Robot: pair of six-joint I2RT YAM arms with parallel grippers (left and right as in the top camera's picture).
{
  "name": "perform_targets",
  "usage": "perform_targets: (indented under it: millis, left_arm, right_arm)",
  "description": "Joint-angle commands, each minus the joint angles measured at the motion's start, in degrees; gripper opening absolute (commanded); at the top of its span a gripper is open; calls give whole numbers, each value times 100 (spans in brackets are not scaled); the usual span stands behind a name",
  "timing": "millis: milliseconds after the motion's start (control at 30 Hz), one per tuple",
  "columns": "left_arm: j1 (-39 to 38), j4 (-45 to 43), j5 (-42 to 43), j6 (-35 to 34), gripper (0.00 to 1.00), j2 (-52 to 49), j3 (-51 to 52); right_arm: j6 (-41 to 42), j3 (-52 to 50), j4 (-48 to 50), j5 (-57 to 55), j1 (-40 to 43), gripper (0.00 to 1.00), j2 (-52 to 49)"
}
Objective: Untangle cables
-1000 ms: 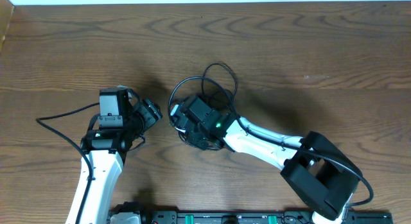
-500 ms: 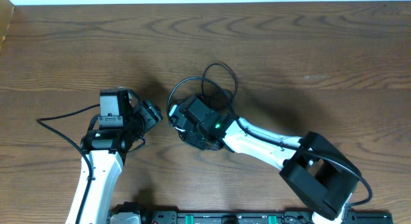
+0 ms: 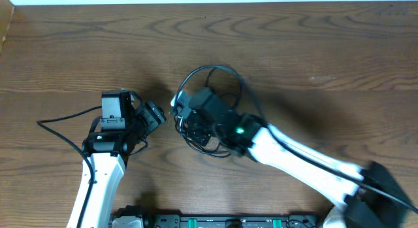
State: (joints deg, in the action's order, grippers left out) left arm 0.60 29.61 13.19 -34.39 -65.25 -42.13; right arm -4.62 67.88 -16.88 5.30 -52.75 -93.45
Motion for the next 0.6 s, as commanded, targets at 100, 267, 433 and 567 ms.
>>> perform_targets:
  millis: [100,267,433,567]
  left_arm:
    - [0,11,439,-568,99,-35,-50]
    - [-4,254,433,-1460,98,-35,-50]
    - [-4,800,442,-2997,98,-35,-50]
    - [-7,1032,1071,-3777,99,-90,-50]
  right_arm:
    - [356,76,-225,581,24,1,623]
    - [350,74,-278,577,26,1,612]
    - [350,74,-640,127,26,13,612]
    - [664,74,-748,-654,31,14,623]
